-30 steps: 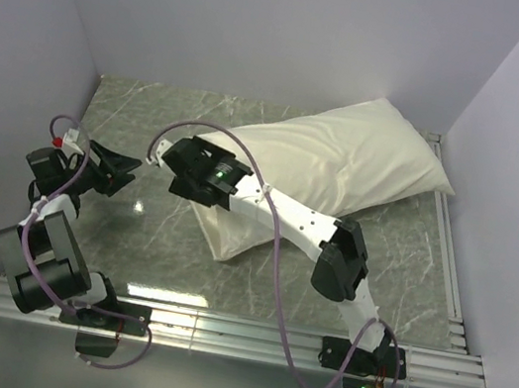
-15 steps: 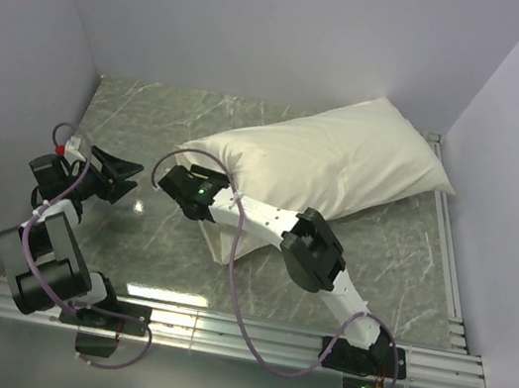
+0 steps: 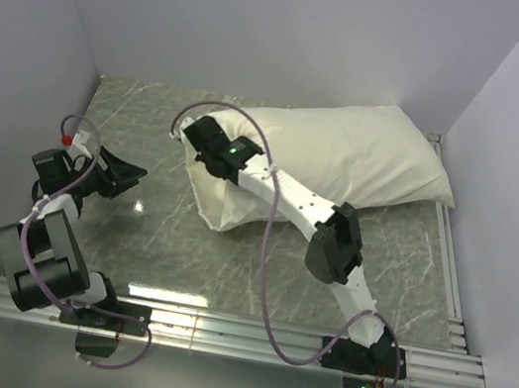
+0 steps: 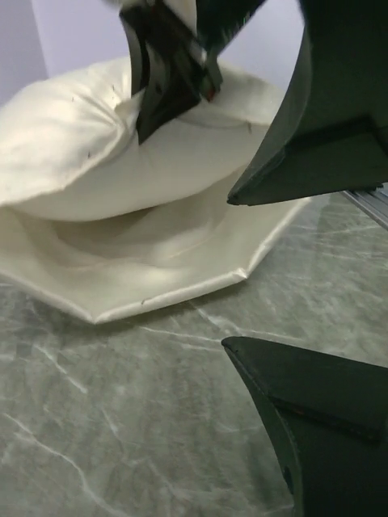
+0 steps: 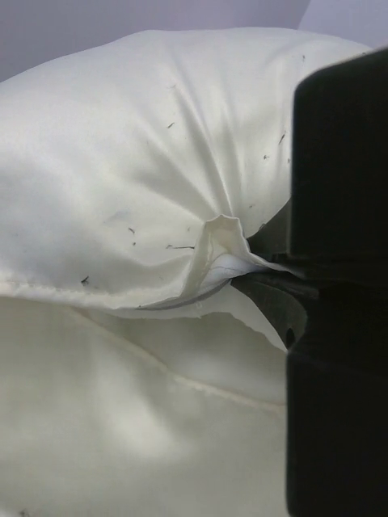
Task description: Put the pillow into the pillowcase
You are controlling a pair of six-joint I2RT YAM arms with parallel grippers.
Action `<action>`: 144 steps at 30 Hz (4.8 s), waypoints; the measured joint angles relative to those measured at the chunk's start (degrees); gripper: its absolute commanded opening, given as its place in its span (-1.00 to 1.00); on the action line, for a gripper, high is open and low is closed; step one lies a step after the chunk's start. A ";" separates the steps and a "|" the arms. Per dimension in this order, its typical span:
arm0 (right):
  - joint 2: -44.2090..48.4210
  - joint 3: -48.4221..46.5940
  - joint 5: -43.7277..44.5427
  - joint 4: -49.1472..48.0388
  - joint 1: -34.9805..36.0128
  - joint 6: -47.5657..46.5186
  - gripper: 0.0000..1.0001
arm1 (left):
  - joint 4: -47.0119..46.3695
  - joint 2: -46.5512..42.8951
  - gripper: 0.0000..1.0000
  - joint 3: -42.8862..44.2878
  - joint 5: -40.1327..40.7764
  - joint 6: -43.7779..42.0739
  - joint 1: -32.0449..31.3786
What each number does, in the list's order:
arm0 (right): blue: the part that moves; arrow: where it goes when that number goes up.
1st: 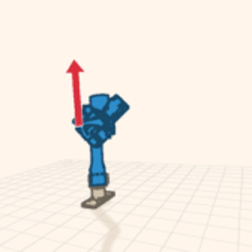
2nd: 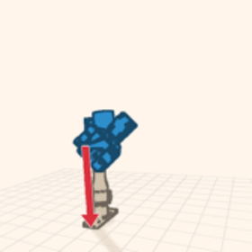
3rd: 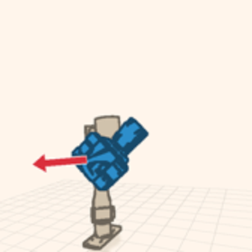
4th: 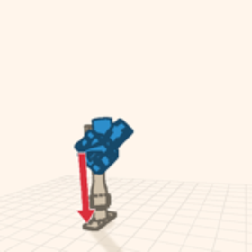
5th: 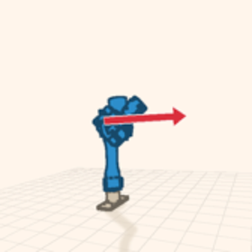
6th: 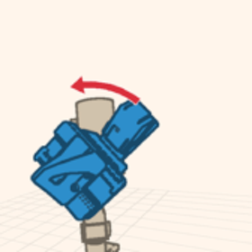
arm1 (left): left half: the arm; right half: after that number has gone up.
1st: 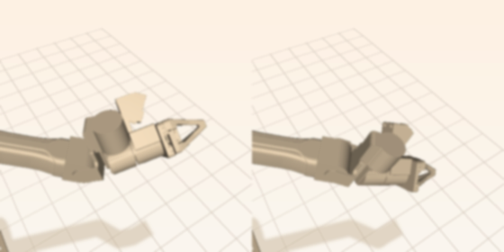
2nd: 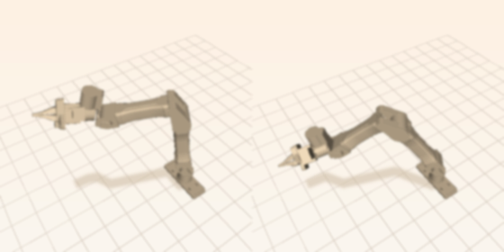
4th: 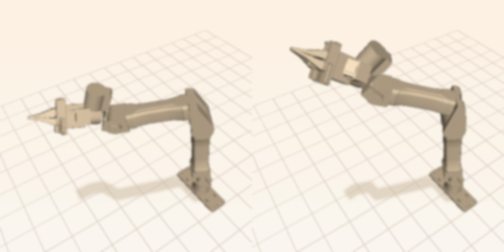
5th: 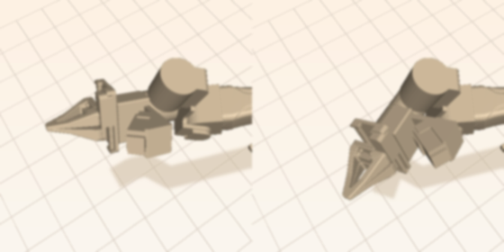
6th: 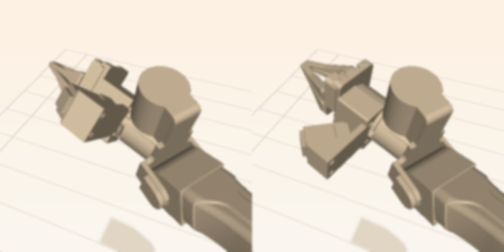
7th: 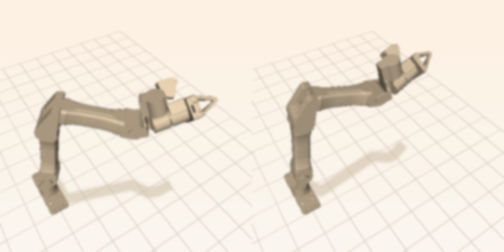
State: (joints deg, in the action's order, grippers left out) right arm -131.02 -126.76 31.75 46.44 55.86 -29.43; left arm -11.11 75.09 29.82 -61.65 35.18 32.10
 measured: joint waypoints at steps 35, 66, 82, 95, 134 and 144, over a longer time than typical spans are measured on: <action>12.35 14.62 -42.97 3.85 -13.03 22.49 -1.00 | -13.18 16.37 0.32 5.44 30.75 10.56 -44.22; 26.01 39.04 -60.30 -11.43 -19.78 30.49 -1.00 | 26.34 23.56 0.23 25.79 8.98 -117.52 -51.08; 26.01 39.67 -64.61 -10.32 -22.95 33.05 -1.00 | 47.41 36.98 0.48 43.82 19.02 -137.59 -56.83; 25.92 39.67 -65.94 -8.41 -23.52 34.51 -1.00 | 50.36 33.33 0.32 40.94 25.81 -140.87 -59.43; 25.90 41.03 -69.29 -11.37 -22.36 34.51 -1.00 | 42.82 10.80 -0.92 23.08 27.04 -131.97 -60.57; 25.90 41.33 -69.33 -11.39 -22.05 34.45 -1.00 | 47.43 13.38 -0.96 20.02 30.56 -129.92 -60.24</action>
State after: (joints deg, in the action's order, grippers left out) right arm -105.12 -85.43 -37.58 35.05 33.80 5.02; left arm 36.32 88.47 49.84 -31.09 -94.74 -28.14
